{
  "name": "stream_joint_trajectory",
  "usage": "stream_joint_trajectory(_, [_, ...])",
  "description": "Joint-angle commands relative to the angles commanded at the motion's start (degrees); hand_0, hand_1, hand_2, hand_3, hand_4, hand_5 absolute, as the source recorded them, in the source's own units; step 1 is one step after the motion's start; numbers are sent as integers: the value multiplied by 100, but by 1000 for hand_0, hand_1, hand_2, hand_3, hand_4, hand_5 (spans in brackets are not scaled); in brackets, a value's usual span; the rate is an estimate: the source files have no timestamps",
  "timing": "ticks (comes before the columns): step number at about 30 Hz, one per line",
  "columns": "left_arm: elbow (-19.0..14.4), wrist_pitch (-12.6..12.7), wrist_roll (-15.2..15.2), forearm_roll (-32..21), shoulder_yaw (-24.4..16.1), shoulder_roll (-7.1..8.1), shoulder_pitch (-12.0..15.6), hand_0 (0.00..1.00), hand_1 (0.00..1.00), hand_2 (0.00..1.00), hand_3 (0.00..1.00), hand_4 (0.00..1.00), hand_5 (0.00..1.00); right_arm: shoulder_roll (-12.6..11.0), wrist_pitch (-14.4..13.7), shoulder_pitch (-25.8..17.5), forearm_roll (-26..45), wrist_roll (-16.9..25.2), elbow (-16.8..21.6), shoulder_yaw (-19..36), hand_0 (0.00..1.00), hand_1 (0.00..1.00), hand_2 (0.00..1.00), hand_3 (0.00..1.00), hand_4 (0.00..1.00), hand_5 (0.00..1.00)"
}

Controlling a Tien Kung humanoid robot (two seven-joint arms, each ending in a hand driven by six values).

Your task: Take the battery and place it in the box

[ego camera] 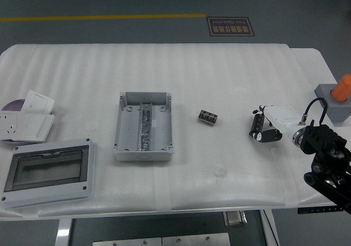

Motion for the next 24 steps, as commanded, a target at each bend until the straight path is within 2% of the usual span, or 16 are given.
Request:
stream_joint_trajectory(8, [1, 15, -35, -18, 14, -3, 1, 620, 674, 577, 575, 496, 409, -1, -123, -24, 45, 23, 140, 16, 341, 465, 599, 741, 607, 290])
stream_joint_trajectory(14, [4, 20, -36, 2, -9, -10, 7, 620, 673, 577, 577, 499, 420, -20, -247, -58, 285, 53, 501, 124, 334, 460, 590, 723, 570, 293])
stream_joint_trajectory(18, [8, 16, -19, 48, -54, -14, 18, 620, 672, 579, 575, 498, 429, 4, -461, -39, 651, 134, 879, 178, 332, 458, 592, 721, 556, 282])
stream_joint_trajectory(24, [9, 15, -10, 71, -83, -19, 26, 620, 672, 578, 578, 503, 438, 203, -1059, 124, 1238, 432, 1282, 107, 330, 456, 592, 719, 539, 265])
